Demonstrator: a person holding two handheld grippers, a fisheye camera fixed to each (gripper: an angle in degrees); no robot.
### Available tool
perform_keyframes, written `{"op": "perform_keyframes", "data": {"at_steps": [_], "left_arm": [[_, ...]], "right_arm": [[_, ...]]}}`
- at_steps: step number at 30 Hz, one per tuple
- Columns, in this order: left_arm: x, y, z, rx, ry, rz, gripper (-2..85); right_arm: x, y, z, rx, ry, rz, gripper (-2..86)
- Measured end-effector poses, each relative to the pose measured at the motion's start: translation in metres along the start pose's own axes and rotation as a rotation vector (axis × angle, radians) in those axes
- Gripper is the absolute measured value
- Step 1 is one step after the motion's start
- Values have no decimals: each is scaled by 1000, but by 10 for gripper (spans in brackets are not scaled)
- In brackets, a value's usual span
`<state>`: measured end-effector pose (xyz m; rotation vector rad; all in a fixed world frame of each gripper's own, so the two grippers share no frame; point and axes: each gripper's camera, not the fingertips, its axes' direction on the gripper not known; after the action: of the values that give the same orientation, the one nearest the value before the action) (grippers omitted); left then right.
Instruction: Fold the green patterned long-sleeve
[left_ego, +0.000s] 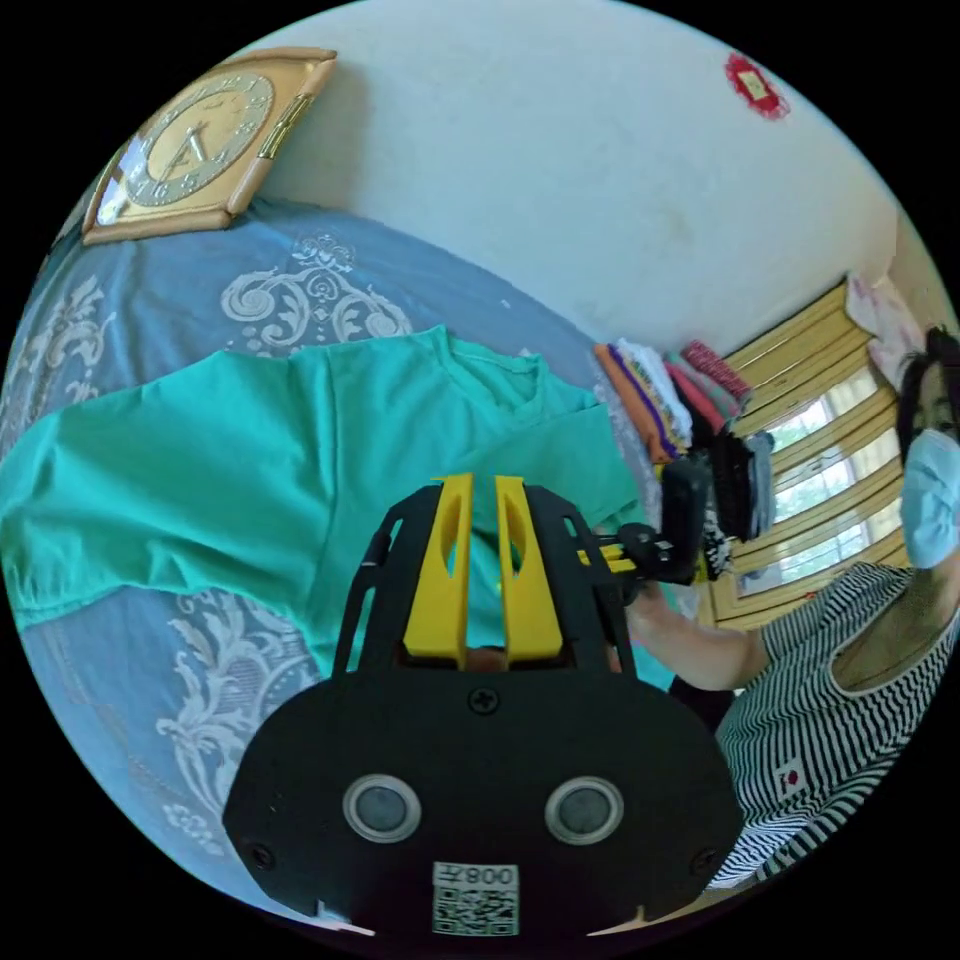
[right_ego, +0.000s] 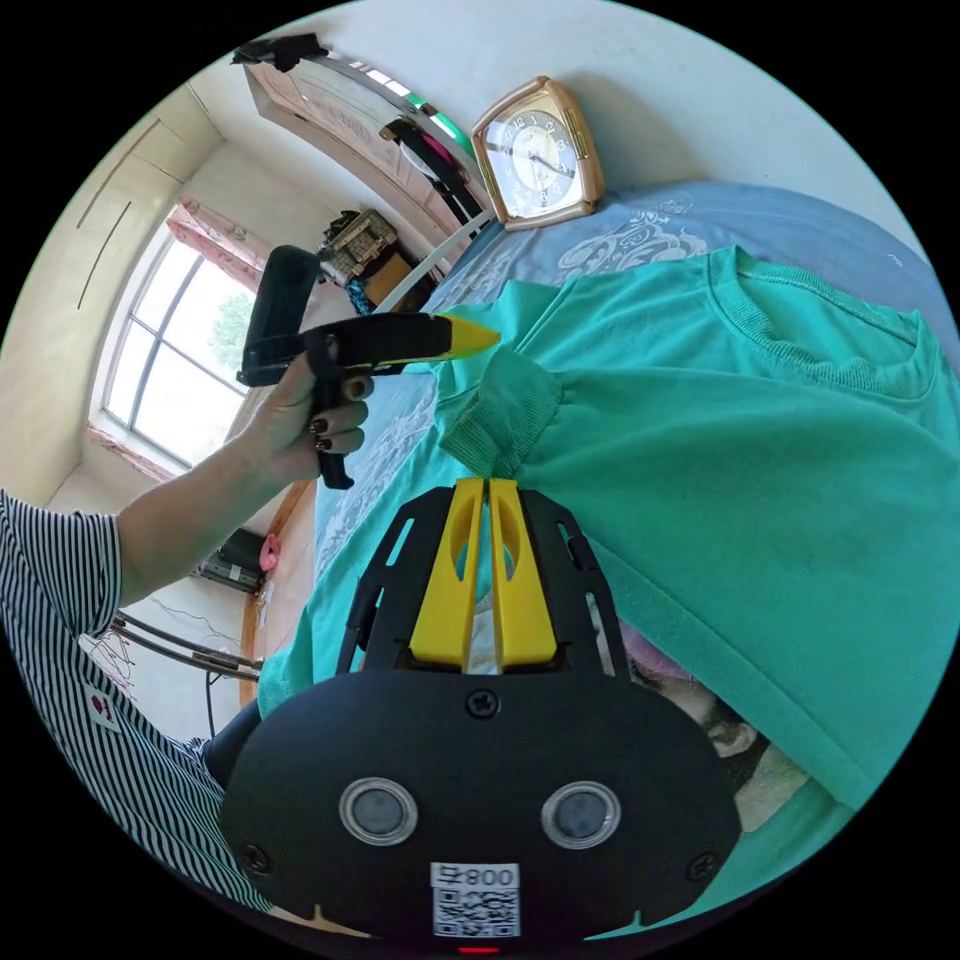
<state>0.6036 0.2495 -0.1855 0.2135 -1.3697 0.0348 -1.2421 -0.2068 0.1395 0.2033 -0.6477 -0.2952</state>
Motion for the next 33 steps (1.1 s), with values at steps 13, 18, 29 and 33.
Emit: {"op": "perform_keyframes", "data": {"at_steps": [13,18,29,33], "left_arm": [[-6,-32,53,-93,-133,-100,4],[19,-56,61,-118,-226,-52,4],[85,-124,69,51,-140,8,44],[137,-180,112,-10,-6,179,62]], "right_arm": [[9,-1,16,-85,-20,45,7],[16,12,10,-89,-37,47,7],[44,105,-101,75,-112,96,17],[68,167,-187,220,143,212,34]]}}
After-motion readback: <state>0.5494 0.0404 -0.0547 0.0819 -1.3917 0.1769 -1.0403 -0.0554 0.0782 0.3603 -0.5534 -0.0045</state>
